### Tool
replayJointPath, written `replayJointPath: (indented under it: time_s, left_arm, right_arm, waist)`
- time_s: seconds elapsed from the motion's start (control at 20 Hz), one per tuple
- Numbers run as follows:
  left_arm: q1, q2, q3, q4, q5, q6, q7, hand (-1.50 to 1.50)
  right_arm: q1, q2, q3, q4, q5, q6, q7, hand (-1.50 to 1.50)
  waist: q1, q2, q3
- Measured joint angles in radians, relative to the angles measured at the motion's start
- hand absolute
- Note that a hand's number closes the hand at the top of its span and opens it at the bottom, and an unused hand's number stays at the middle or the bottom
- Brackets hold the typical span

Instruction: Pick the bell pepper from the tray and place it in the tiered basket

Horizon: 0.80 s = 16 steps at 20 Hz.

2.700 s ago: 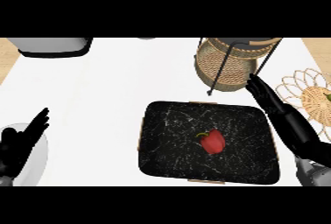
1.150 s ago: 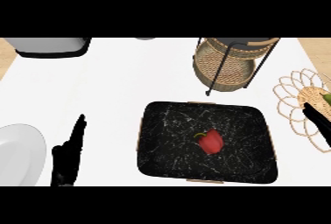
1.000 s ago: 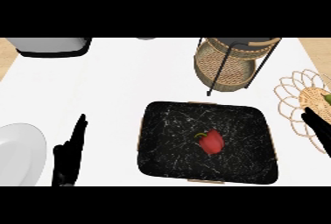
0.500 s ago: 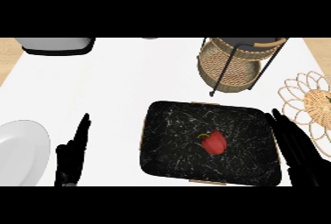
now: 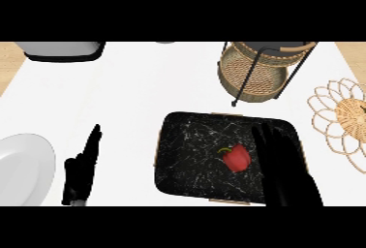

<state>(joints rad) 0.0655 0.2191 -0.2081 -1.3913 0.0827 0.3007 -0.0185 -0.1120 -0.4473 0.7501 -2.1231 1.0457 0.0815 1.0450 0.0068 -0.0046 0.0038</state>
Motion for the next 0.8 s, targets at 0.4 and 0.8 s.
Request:
replayJointPath:
  time_s: [0.4, 0.8]
  left_arm:
    - [0.009, -0.016, 0.011, -0.027, -0.026, 0.006, 0.021, 0.00]
    - [0.008, -0.021, 0.027, -0.020, -0.030, -0.012, 0.010, 0.00]
  right_arm:
    - [-0.052, 0.187, 0.004, 0.146, 0.061, 0.067, -0.015, -1.50]
    - [-0.046, 0.254, -0.042, 0.227, 0.074, 0.165, -0.019, -1.50]
  waist:
    - [-0.002, 0.002, -0.001]
    - [-0.005, 0.001, 0.000]
